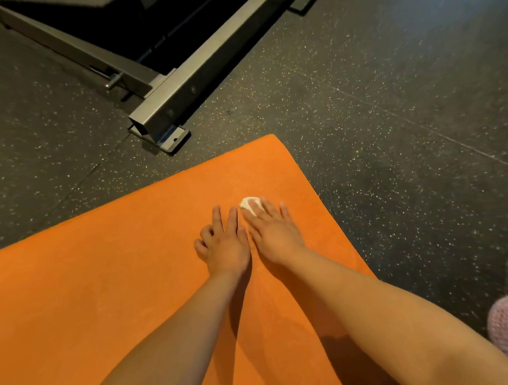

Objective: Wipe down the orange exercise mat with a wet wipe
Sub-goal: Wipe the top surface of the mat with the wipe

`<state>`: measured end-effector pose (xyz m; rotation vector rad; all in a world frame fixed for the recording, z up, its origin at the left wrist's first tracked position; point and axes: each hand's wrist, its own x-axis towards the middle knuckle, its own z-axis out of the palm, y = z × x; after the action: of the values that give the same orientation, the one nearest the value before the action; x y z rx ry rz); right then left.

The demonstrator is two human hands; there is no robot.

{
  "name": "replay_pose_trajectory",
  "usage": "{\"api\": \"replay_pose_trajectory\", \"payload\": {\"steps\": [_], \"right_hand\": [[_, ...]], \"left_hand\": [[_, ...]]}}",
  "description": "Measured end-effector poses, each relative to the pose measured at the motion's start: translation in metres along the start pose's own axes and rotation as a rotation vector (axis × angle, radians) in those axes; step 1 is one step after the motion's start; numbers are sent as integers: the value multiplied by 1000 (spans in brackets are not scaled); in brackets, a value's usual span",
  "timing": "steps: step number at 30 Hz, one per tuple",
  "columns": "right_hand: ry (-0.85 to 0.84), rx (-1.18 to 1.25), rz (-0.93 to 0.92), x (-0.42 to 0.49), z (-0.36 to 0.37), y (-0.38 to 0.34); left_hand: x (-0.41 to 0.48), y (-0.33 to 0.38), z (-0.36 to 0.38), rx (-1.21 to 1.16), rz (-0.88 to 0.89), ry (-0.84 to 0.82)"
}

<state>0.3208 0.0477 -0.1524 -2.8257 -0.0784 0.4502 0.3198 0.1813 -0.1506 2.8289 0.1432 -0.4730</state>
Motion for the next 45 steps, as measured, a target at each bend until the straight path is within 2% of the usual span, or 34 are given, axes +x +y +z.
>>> {"api": "replay_pose_trajectory", "payload": {"steps": [4,6,8,11,14,16,20,22,25,28,30,32,34,36,40,42,45], "right_hand": [[114,104,466,7,-15,44],[122,107,525,13,-17,40],[113,86,423,15,-10,16],[38,67,100,8,4,-22],[-29,16,-41,6,0,-18],[-7,-52,-16,5,-7,2],[63,34,352,8,-18,33],[73,73,401,13,-13,19],[71,94,232,17,-3,-24],[-12,50,-101,10,9,-62],[-29,12,-210,9,15,-64],[37,-3,-121,14,16,-56],[92,25,115,23,12,-49],[99,56,237,31,11,-59],[19,153,9,38,17,-99],[-4,159,-67,44,16,-97],[47,24,-8,45,15,-74]], "left_hand": [[1,-1,2,8,12,-16],[2,-2,2,-3,14,-5],[2,-2,3,-27,14,-5],[2,-6,4,-65,29,19],[3,-11,6,-88,50,36],[3,-13,7,-83,60,32],[4,-18,4,-111,95,21],[8,-21,2,-165,118,42],[13,-32,0,-220,168,69],[13,-52,-1,-168,50,188],[10,-62,-1,-124,12,203],[10,-65,0,-109,38,165],[12,-65,-2,-117,33,122],[12,-67,-2,-126,28,116],[15,-72,-2,-178,55,139],[16,-75,-4,-215,51,140],[15,-78,-6,-226,62,112]]}}
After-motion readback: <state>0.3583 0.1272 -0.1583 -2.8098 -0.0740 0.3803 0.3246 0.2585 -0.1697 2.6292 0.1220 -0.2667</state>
